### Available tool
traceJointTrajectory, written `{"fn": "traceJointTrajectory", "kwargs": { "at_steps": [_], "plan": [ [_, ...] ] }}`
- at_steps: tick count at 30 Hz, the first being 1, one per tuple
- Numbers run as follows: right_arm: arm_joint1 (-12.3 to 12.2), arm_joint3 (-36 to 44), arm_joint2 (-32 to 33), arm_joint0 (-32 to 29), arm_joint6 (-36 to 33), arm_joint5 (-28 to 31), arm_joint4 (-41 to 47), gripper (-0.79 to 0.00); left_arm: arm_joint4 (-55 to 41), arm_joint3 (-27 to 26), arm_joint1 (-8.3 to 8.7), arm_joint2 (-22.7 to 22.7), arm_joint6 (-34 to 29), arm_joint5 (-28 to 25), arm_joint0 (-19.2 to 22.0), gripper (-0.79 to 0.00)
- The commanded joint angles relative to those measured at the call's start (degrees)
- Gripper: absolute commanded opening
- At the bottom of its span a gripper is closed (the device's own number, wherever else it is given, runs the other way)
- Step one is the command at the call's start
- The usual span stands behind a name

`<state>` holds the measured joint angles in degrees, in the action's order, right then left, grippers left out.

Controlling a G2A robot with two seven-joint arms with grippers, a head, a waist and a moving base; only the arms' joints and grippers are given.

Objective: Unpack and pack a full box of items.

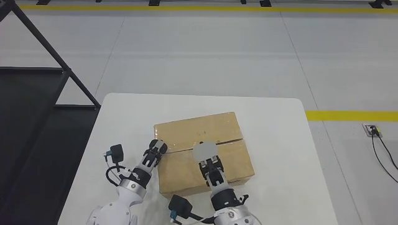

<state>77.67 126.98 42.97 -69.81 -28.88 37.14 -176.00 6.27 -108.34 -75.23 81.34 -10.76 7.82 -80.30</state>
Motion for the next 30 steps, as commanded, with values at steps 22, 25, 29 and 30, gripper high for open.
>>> {"fn": "traceJointTrajectory", "kwargs": {
  "at_steps": [22, 25, 29, 30],
  "plan": [
    [-3.6, 2.7, -0.4, -2.7, -1.0, -4.4, 0.0, 0.000, -0.1, 1.1, 0.02, -0.3, -0.4, 0.3, 1.0, -0.785],
    [-4.1, 3.4, 0.1, -4.2, -0.8, -5.6, 0.0, 0.000, 0.0, 1.3, 0.03, -0.3, -0.4, 0.4, 1.1, -0.785],
    [-5.0, 4.4, 0.5, -5.6, -0.3, -7.2, 0.0, 0.000, -0.1, 1.5, 0.03, -0.3, -0.4, 0.5, 1.3, -0.785],
    [-5.2, 4.5, 0.5, -5.8, -0.1, -7.6, 0.0, 0.000, -0.1, 1.5, 0.03, -0.4, -0.4, 0.5, 1.3, -0.785]
  ]
}}
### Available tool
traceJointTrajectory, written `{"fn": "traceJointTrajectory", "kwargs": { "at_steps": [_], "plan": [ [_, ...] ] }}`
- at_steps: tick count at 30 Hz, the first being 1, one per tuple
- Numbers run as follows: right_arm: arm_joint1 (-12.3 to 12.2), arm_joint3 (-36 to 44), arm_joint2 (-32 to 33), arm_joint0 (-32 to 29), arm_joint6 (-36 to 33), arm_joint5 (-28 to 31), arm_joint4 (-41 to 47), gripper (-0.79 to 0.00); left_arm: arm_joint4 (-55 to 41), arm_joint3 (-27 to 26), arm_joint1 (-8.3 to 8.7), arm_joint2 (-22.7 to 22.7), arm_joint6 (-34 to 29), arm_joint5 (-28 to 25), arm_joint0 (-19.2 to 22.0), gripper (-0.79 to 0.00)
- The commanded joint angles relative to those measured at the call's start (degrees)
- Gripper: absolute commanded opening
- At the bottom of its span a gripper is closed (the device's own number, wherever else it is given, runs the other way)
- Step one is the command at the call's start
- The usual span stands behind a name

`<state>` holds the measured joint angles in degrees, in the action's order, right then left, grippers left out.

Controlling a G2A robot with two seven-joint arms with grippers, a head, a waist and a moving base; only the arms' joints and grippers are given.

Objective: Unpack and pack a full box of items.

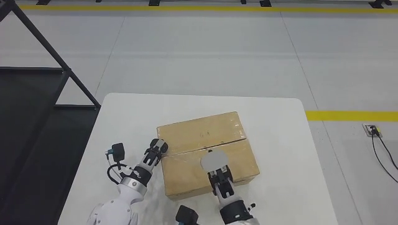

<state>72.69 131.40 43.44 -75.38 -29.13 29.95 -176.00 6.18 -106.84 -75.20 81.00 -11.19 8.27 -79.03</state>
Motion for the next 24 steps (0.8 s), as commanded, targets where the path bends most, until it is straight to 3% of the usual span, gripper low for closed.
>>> {"fn": "traceJointTrajectory", "kwargs": {
  "at_steps": [1, 24],
  "plan": [
    [-0.4, 0.2, 0.1, -0.4, 0.2, -0.8, 0.0, 0.000, 0.0, 0.1, -0.01, -0.1, 0.0, 0.0, 0.1, -0.785],
    [-4.5, 3.2, 1.3, -4.8, -2.8, -5.6, 0.0, 0.000, 0.2, -0.3, 0.02, -0.3, 0.2, -0.1, -0.3, -0.785]
  ]
}}
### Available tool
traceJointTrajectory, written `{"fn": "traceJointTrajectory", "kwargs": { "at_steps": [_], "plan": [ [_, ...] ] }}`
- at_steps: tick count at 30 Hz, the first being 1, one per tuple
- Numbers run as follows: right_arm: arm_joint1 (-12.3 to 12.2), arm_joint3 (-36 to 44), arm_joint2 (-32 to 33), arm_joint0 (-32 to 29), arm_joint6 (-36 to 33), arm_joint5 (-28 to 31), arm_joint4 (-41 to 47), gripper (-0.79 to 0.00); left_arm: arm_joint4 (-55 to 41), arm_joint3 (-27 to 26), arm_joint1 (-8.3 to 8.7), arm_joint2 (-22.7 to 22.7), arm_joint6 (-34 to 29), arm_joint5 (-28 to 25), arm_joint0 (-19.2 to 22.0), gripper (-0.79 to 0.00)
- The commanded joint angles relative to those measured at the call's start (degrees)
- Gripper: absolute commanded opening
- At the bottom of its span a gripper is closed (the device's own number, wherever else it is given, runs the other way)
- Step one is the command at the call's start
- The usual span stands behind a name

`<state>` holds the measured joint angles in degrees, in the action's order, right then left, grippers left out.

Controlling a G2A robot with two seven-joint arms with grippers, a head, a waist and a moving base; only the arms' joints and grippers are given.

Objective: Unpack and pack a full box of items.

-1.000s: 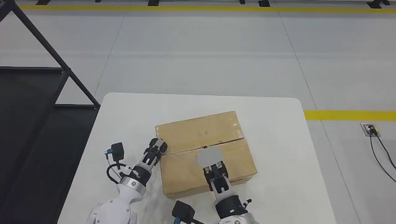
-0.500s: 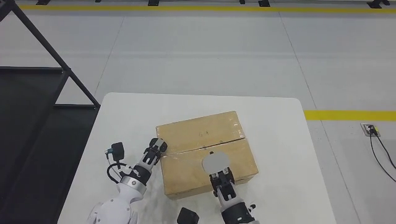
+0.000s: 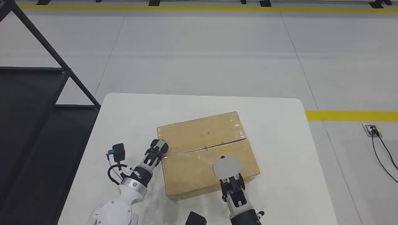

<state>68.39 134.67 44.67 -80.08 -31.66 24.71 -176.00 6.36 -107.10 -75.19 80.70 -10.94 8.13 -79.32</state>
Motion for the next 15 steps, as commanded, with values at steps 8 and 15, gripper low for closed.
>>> {"fn": "traceJointTrajectory", "kwargs": {
  "at_steps": [8, 15],
  "plan": [
    [-1.2, -1.0, 0.6, 0.2, -3.4, -1.0, 0.0, 0.000, -0.1, -0.8, 0.02, 0.2, 0.3, -0.4, -0.6, -0.785],
    [-1.4, -3.0, -0.1, 0.4, -4.1, -1.0, 0.0, 0.000, -0.9, -2.1, 0.07, 1.0, 0.9, -1.5, -1.7, -0.785]
  ]
}}
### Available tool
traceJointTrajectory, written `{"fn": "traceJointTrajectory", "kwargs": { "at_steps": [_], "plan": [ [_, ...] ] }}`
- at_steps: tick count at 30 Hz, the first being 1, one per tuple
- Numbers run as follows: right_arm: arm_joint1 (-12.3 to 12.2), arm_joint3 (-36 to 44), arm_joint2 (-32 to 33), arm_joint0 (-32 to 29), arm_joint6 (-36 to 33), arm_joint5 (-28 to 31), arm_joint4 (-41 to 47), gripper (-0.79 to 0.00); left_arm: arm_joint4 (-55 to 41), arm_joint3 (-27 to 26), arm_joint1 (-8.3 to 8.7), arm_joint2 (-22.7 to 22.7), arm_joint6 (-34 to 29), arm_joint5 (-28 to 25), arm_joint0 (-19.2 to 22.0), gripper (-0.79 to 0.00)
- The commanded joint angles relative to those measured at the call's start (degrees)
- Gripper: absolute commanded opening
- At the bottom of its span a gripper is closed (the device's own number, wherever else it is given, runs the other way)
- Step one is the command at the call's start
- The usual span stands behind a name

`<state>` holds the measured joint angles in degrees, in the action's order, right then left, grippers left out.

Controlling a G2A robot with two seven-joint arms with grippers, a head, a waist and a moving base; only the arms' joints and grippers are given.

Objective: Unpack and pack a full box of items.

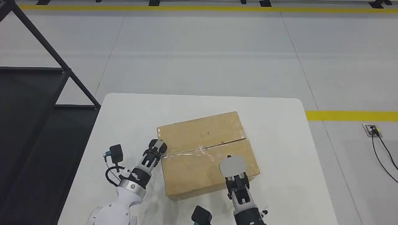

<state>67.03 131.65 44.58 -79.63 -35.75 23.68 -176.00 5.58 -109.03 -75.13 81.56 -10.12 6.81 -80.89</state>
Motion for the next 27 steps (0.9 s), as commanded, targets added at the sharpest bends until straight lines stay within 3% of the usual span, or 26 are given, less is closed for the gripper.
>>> {"fn": "traceJointTrajectory", "kwargs": {
  "at_steps": [1, 13, 21, 27],
  "plan": [
    [0.0, 0.0, 0.0, 0.0, 0.0, 0.0, 0.0, 0.000, -0.3, -0.6, 0.02, 0.3, 0.1, -0.5, -0.5, -0.785],
    [1.0, -2.9, 1.9, 2.5, 3.9, -3.6, 2.4, 0.000, -1.7, -3.3, 0.09, 1.4, 0.7, -3.3, -2.8, -0.785],
    [2.5, -5.7, 2.8, 6.7, 8.6, -0.6, 7.7, 0.000, -0.8, -2.6, 0.17, 1.8, 0.9, -3.4, -3.5, -0.785],
    [3.5, -9.9, 2.7, 9.1, 12.7, -5.5, 10.7, 0.000, -3.2, -2.3, 0.27, 3.7, 0.6, -3.6, -4.5, -0.785]
  ]
}}
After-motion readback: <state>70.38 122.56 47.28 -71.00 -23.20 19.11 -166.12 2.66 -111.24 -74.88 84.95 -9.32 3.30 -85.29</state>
